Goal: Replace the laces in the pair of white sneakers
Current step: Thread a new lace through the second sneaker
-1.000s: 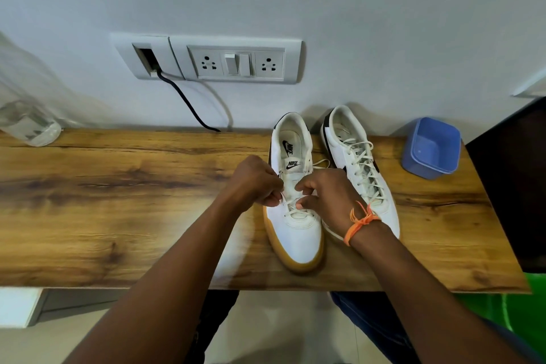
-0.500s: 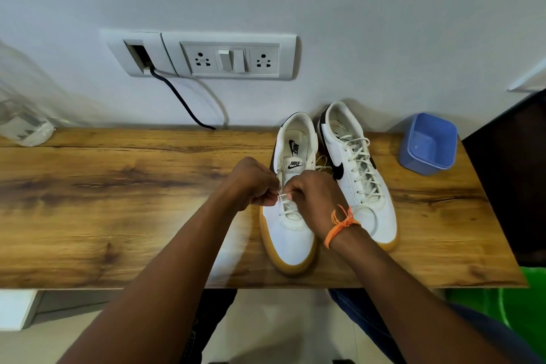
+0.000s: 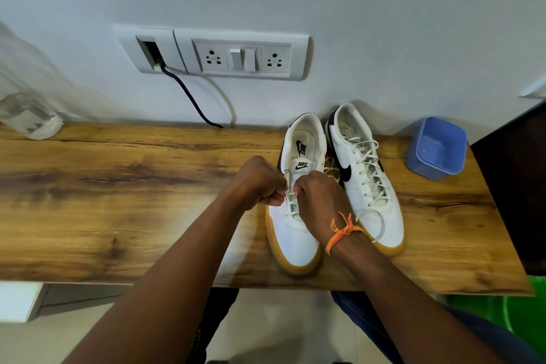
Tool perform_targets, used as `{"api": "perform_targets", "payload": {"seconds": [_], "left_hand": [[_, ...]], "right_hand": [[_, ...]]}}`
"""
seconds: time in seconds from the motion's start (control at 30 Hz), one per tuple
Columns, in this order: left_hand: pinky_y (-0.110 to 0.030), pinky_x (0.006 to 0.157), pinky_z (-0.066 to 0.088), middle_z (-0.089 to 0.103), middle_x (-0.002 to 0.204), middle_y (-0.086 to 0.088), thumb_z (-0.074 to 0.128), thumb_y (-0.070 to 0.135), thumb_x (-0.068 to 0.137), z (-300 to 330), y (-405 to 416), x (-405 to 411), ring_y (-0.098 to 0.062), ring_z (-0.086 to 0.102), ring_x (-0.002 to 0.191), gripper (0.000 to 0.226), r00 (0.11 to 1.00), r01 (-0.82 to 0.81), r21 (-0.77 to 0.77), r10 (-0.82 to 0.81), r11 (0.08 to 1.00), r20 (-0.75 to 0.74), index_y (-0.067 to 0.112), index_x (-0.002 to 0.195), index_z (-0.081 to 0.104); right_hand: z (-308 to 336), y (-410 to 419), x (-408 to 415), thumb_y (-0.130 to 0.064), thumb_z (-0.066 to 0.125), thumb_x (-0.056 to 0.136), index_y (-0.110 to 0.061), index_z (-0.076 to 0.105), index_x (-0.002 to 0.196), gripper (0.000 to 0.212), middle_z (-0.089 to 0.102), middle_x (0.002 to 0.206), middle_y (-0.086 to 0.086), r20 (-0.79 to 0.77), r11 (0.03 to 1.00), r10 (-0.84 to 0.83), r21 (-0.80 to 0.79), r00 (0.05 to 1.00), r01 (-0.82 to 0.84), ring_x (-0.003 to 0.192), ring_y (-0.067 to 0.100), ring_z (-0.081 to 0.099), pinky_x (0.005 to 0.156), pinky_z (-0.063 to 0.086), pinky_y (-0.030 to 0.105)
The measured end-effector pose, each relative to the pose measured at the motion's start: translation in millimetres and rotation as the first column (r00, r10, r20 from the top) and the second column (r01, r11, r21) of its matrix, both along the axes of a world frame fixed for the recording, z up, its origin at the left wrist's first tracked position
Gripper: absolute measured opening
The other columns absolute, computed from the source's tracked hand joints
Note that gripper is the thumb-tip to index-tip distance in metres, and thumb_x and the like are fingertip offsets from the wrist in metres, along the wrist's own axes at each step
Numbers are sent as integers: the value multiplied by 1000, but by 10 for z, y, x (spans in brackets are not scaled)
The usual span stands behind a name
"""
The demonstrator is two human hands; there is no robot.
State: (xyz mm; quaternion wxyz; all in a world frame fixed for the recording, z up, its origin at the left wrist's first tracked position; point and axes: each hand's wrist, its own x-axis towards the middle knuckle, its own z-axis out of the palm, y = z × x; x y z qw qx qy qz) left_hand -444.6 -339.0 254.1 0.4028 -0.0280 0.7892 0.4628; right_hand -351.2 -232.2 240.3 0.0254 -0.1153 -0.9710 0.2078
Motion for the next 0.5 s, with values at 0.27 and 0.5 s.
{"api": "perform_targets", "payload": {"seconds": [0.27, 0.5], "left_hand": [[-26, 50, 58, 66, 74, -22, 65, -9, 86, 1, 2, -2, -24, 66, 60, 4, 1000, 11, -4, -11, 1000, -8, -10, 82, 68], [-25, 47, 57, 67, 78, -24, 65, -10, 86, 31, 3, 0, -23, 65, 59, 4, 1000, 23, -8, -23, 1000, -6, -13, 86, 67]], "right_hand": [[42, -40, 11, -7, 66, 79, -11, 71, 88, 11, 66, 90, 10, 28, 998, -6, 58, 1000, 5, 82, 34, 63, 72, 54, 41], [19, -33, 0, -7, 67, 79, -11, 72, 95, 18, 66, 97, 11, 83, 996, -7, 94, 997, -1, 89, 35, 62, 76, 53, 40]]}}
